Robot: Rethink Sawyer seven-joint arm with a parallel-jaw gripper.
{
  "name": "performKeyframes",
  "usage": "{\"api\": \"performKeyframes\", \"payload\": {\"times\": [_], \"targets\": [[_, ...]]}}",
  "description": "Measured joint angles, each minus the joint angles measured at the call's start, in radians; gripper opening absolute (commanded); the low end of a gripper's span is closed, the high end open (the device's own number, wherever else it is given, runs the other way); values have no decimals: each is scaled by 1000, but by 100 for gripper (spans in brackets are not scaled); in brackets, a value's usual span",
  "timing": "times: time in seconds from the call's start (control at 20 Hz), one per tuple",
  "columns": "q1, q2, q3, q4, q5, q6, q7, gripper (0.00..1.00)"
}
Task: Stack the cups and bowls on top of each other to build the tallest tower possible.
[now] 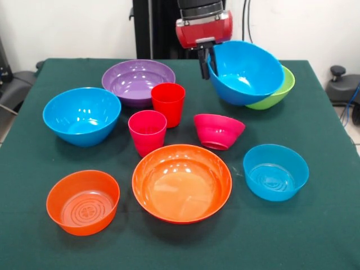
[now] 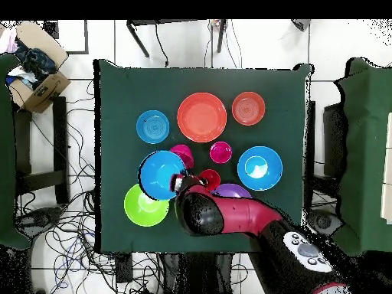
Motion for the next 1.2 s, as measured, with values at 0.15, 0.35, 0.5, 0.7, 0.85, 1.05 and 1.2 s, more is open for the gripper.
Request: {"api": "performKeyframes", "payload": {"times": [0.15,0.35,0.5,0.7,0.85,1.05,1.2], "targets": [[47,13,-66,-3,-7,0,0,0],[140,36,-191,-17,-7,-4,0,0],[185,50,-255,-26,-7,-19,0,0],[224,68,-328,-31,-7,-67,0,0],[229,90,-378,-32,-7,-110,0,0],[227,115,-413,-37,-8,-146,0,0],[217,137,-422,-42,-21,-180,0,0]]}}
